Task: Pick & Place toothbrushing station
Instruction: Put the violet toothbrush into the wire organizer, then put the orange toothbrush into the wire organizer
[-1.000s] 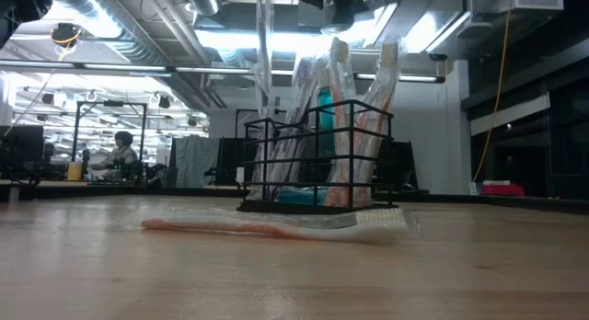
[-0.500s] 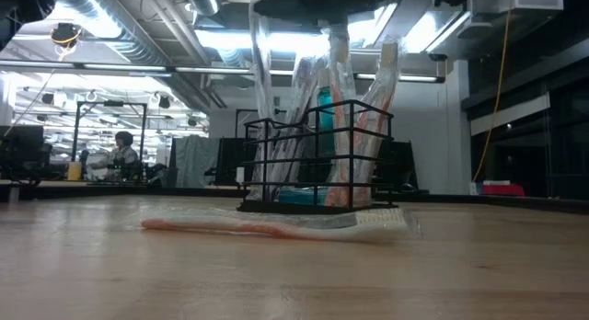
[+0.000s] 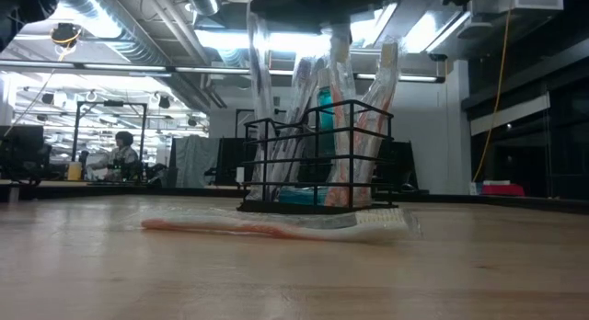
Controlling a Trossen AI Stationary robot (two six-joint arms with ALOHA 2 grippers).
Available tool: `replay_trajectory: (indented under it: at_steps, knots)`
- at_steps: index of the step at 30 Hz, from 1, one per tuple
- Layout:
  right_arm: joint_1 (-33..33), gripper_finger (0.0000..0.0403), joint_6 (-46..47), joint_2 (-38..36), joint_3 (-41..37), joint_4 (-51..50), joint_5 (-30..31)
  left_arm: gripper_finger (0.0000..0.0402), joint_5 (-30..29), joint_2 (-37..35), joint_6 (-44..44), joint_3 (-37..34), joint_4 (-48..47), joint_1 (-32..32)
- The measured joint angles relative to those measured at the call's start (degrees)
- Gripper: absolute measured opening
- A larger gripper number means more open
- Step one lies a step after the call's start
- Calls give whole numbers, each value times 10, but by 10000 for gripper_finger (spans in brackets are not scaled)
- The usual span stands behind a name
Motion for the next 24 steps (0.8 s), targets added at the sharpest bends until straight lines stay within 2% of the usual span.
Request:
replay_trajectory:
  at_steps: [6,10,15,19,24]
  knots:
    - [15,114,4,-5,0,-14,54,113,0,7,-2,0,0,0]
    - [28,133,25,-21,0,-75,89,113,0,12,-7,0,0,0]
    - [43,138,65,-53,0,-120,70,113,0,12,-9,0,0,0]
    - [55,139,97,-89,0,-194,86,113,0,12,-7,0,0,0]
    - [50,139,113,-122,0,-228,83,113,1,12,-7,0,0,0]
